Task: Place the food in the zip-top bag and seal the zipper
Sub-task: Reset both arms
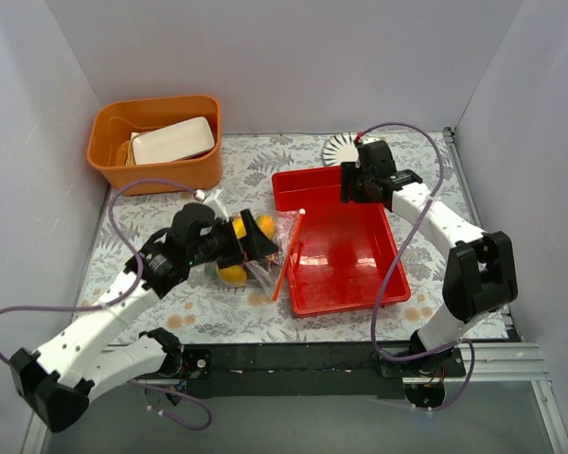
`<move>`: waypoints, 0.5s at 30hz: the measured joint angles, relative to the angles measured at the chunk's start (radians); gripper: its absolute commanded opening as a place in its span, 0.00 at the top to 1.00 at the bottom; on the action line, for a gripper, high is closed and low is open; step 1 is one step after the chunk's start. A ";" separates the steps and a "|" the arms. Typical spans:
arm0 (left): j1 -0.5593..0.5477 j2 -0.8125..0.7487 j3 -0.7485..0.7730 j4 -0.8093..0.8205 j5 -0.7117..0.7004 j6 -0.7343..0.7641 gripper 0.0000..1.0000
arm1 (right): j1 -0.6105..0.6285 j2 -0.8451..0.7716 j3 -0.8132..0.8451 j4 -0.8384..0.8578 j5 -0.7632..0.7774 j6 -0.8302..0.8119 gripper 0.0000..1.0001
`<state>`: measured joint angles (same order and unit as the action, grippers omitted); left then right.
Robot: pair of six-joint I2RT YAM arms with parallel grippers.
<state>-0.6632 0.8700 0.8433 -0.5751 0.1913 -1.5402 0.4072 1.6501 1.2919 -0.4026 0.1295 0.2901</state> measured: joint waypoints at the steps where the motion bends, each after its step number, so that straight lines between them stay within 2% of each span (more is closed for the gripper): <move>1: 0.002 0.041 0.042 0.003 0.011 0.032 0.02 | -0.008 -0.022 -0.006 -0.002 0.016 -0.014 0.30; 5: 0.035 0.248 0.245 0.010 0.087 0.181 0.02 | -0.069 -0.111 -0.046 -0.013 0.050 -0.061 0.29; 6: 0.060 0.291 0.290 0.013 0.115 0.208 0.02 | -0.092 -0.129 -0.055 -0.014 0.048 -0.066 0.25; 11: 0.291 0.452 0.445 0.043 0.314 0.295 0.02 | -0.269 -0.160 -0.082 -0.035 -0.066 -0.076 0.25; 15: 0.449 0.533 0.515 0.040 0.333 0.329 0.02 | -0.432 -0.160 -0.109 -0.049 -0.167 -0.058 0.20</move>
<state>-0.2142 1.4029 1.3582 -0.5346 0.5243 -1.2110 -0.0246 1.4899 1.1828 -0.4519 -0.0372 0.2317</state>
